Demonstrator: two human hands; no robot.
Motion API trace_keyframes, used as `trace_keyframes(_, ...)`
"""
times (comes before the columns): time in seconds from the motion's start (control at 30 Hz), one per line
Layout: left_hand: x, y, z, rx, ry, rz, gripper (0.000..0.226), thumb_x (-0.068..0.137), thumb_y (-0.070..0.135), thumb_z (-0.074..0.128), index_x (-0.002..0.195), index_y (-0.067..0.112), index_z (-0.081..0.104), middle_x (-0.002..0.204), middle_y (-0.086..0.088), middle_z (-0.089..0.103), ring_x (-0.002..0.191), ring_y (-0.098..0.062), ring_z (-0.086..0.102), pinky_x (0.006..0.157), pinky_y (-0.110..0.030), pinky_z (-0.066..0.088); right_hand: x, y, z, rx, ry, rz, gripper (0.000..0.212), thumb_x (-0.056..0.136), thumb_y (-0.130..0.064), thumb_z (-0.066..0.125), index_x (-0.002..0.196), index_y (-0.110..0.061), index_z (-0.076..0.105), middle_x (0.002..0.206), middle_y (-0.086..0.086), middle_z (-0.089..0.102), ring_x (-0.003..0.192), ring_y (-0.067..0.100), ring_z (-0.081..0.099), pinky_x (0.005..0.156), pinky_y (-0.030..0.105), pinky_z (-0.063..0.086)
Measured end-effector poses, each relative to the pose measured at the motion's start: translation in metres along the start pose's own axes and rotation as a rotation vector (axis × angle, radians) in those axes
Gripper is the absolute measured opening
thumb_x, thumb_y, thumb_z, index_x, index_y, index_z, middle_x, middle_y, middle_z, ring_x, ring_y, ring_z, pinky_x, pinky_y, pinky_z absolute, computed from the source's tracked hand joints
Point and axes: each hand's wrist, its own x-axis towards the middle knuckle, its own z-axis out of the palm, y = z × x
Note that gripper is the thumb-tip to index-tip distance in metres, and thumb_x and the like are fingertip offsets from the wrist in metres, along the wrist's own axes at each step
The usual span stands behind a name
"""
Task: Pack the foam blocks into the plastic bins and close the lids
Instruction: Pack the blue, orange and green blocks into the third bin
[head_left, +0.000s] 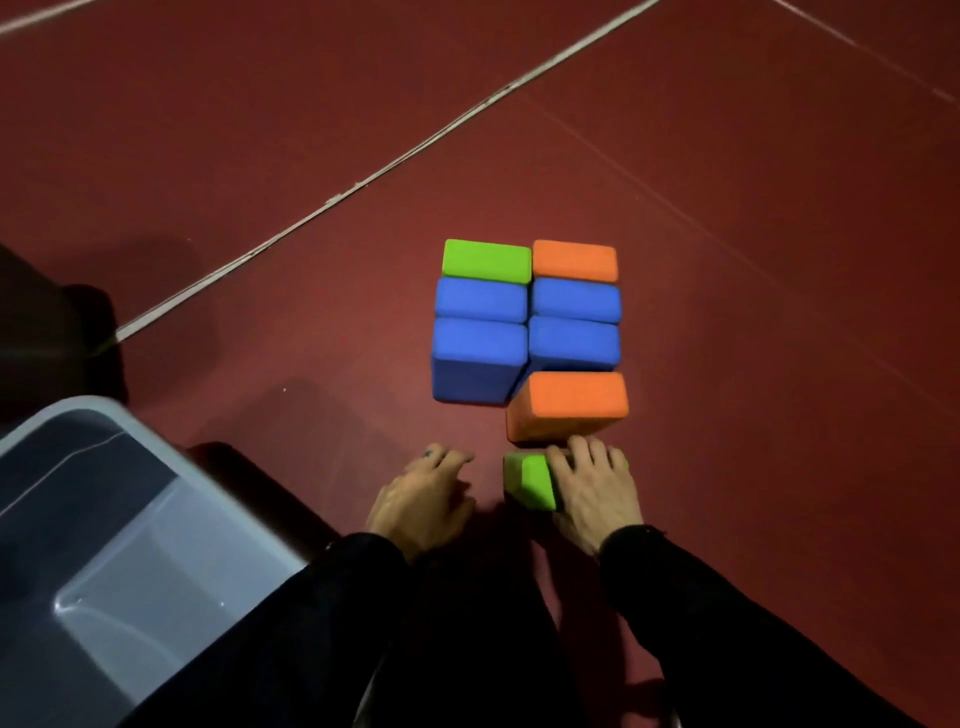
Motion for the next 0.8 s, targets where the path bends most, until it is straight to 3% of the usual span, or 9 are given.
trace_keyframes(0.1, 0.014, -0.007, -0.006, 0.069, 0.013, 0.164, 0.106, 0.071, 0.070, 0.062, 0.156, 0.026, 0.016, 0.151, -0.012, 0.042, 0.135, -0.037, 0.045, 0.105, -0.048, 0.046, 0.013, -0.007, -0.028, 0.169, -0.029, -0.251, 0.081, 0.064, -0.055, 0.072, 0.134, -0.021, 0.050, 0.121, 0.003, 0.051, 0.104, 0.029, 0.053, 0.083, 0.043, 0.044)
trace_keyframes(0.17, 0.020, -0.006, -0.015, 0.078, 0.006, 0.168, 0.120, 0.066, 0.076, 0.063, 0.159, 0.024, 0.008, 0.151, -0.010, 0.043, 0.135, -0.032, 0.045, 0.105, -0.046, 0.045, 0.031, -0.015, -0.053, 0.295, -0.054, -0.356, 0.081, 0.067, -0.047, 0.075, 0.139, -0.022, 0.047, 0.126, 0.003, 0.053, 0.102, 0.028, 0.054, 0.081, 0.043, 0.048)
trace_keyframes(0.23, 0.016, -0.001, -0.032, 0.004, 0.043, 0.114, 0.108, 0.068, 0.069, 0.064, 0.157, 0.024, 0.021, 0.138, -0.002, 0.052, 0.126, -0.028, 0.052, 0.098, -0.042, 0.049, 0.052, -0.022, -0.075, 0.348, -0.006, -0.412, 0.081, 0.071, -0.046, 0.075, 0.142, -0.020, 0.047, 0.129, 0.005, 0.055, 0.107, 0.031, 0.059, 0.086, 0.044, 0.050)
trace_keyframes(0.3, 0.009, -0.005, -0.052, -0.026, 0.177, 0.094, 0.088, 0.068, 0.063, 0.063, 0.145, 0.026, 0.041, 0.128, 0.001, 0.057, 0.120, -0.025, 0.057, 0.092, -0.040, 0.052, 0.073, -0.028, -0.097, 0.370, 0.030, -0.428, 0.089, 0.073, -0.063, 0.069, 0.148, -0.025, 0.042, 0.134, 0.002, 0.054, 0.115, 0.028, 0.057, 0.095, 0.043, 0.049)
trace_keyframes(0.37, 0.001, -0.014, -0.074, -0.075, 0.326, 0.025, 0.075, 0.066, 0.059, 0.063, 0.133, 0.028, 0.050, 0.120, 0.001, 0.060, 0.111, -0.024, 0.061, 0.084, -0.041, 0.055, 0.095, -0.034, -0.118, 0.416, 0.066, -0.432, 0.092, 0.077, -0.075, 0.059, 0.154, -0.031, 0.035, 0.144, -0.001, 0.051, 0.128, 0.022, 0.049, 0.107, 0.039, 0.042)
trace_keyframes(0.47, -0.013, -0.033, -0.100, -0.163, 0.485, -0.090, 0.072, 0.065, 0.054, 0.065, 0.131, 0.027, 0.051, 0.121, 0.003, 0.059, 0.108, -0.022, 0.063, 0.086, -0.041, 0.055, 0.142, -0.043, -0.146, 0.599, 0.249, -0.345, 0.074, 0.092, -0.069, 0.048, 0.152, -0.027, 0.044, 0.148, 0.001, 0.053, 0.137, 0.021, 0.045, 0.114, 0.037, 0.036)
trace_keyframes(0.57, -0.028, -0.050, -0.119, -0.229, 0.557, -0.159, 0.073, 0.065, 0.047, 0.070, 0.132, 0.025, 0.052, 0.120, 0.007, 0.055, 0.106, -0.012, 0.058, 0.090, -0.032, 0.048, 0.219, -0.040, -0.151, 0.609, 0.356, -0.104, 0.061, 0.093, -0.058, 0.044, 0.141, -0.022, 0.059, 0.145, 0.005, 0.058, 0.134, 0.027, 0.051, 0.113, 0.040, 0.039)
trace_keyframes(0.67, -0.035, -0.069, -0.131, -0.232, 0.566, -0.177, 0.074, 0.066, 0.050, 0.066, 0.133, 0.023, 0.051, 0.118, 0.012, 0.051, 0.104, -0.004, 0.050, 0.090, -0.028, 0.042, 0.279, -0.035, -0.154, 0.481, 0.199, 0.047, 0.056, 0.092, -0.053, 0.053, 0.140, -0.024, 0.059, 0.151, 0.008, 0.053, 0.134, 0.033, 0.052, 0.112, 0.041, 0.039)
trace_keyframes(0.8, -0.033, -0.092, -0.131, -0.276, 0.575, -0.231, 0.076, 0.067, 0.025, 0.086, 0.134, 0.022, 0.052, 0.118, 0.013, 0.050, 0.102, -0.002, 0.050, 0.092, -0.029, 0.046, 0.324, -0.031, -0.151, 0.330, 0.039, 0.152, 0.075, 0.092, -0.052, 0.064, 0.157, -0.031, 0.033, 0.165, 0.010, 0.031, 0.148, 0.037, 0.033, 0.119, 0.046, 0.031)
